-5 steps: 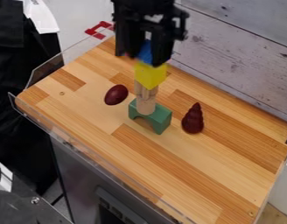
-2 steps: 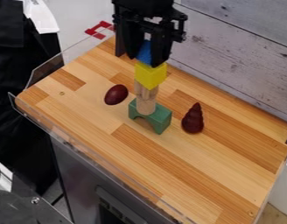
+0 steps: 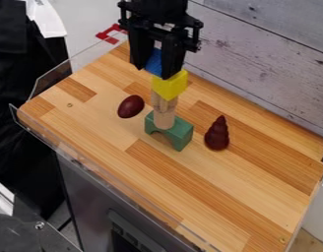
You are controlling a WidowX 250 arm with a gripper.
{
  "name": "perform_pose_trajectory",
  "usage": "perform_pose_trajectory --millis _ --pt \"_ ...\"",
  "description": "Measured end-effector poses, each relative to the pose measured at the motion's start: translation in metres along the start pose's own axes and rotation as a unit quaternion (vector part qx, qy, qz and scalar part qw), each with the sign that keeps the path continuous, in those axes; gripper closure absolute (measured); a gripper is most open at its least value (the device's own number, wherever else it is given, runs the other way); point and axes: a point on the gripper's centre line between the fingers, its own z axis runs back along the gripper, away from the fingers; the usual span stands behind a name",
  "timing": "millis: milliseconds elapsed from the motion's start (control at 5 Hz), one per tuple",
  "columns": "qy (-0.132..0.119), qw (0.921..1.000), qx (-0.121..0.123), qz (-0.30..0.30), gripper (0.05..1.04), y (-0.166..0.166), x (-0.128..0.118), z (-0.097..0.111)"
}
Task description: Pu the blue triangle on top of the yellow cube
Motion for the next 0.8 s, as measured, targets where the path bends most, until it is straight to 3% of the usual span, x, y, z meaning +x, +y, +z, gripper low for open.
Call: perform_pose_trajectory --millis 200,400,600,800 --pt "0.003 1.0000 0.000 -0.008 0.156 -0.003 -0.001 -0.001" --pt "-0.003 0.9999 -0.002 -0.012 0.079 -0.005 -0.001 0.004" --pt "-0.027 0.9996 -0.001 -0.013 0.083 -0.005 0.008 0.018" --pt "-0.060 0.9981 -0.011 -0.007 0.083 -0.003 0.008 0.047"
